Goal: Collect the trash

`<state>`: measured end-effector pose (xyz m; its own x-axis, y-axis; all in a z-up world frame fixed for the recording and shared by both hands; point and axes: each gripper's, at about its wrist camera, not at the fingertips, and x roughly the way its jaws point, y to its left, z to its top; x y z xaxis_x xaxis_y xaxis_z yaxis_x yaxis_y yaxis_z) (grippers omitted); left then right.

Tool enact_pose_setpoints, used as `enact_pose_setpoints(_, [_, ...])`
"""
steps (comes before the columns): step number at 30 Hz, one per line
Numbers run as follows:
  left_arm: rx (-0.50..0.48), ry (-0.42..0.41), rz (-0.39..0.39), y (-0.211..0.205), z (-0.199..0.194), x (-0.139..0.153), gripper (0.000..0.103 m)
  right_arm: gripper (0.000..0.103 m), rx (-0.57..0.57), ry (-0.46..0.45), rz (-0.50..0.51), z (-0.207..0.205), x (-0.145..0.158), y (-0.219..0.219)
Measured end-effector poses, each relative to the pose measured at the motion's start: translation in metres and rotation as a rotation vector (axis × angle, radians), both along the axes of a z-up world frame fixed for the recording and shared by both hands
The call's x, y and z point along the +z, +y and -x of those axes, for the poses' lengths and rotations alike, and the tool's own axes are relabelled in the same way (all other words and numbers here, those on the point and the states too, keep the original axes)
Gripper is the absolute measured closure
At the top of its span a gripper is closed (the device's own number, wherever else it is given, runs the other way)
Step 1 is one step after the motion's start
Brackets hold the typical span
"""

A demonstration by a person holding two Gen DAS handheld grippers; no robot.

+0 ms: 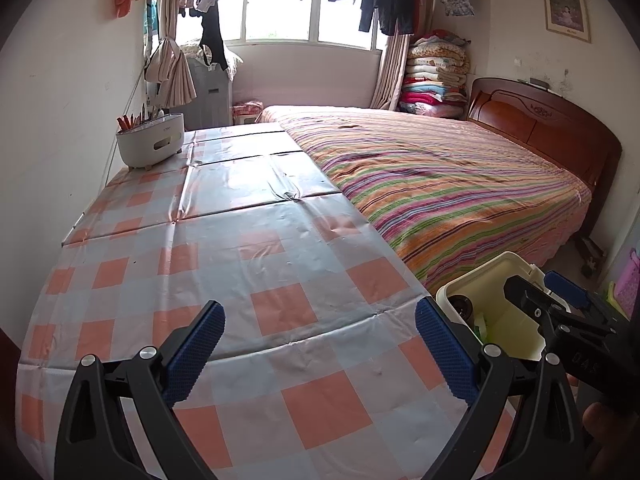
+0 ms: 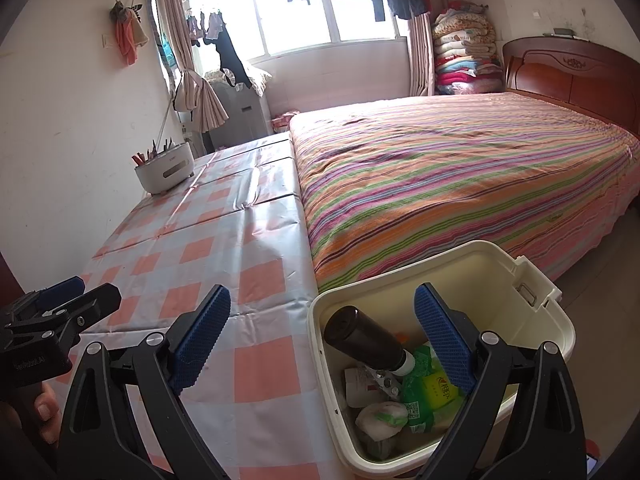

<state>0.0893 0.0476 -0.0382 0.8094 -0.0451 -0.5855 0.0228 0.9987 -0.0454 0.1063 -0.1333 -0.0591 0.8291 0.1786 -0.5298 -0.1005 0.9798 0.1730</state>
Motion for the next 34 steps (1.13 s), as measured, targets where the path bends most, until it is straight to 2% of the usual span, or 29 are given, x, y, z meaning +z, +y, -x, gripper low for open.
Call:
enact_pose_setpoints(30, [-0.024,-0.001,-0.024,-0.013,0.002,0.000,0.010,0.011,-0.011,0.017,-0.029,-0.001,0.001,-0.007])
enact_pose_setpoints(34, [-0.036,-0.022,-0.051,-0.017,0.004,0.001,0.010,0.009,-0.010,0.017,-0.033,-0.001,0.002,-0.007])
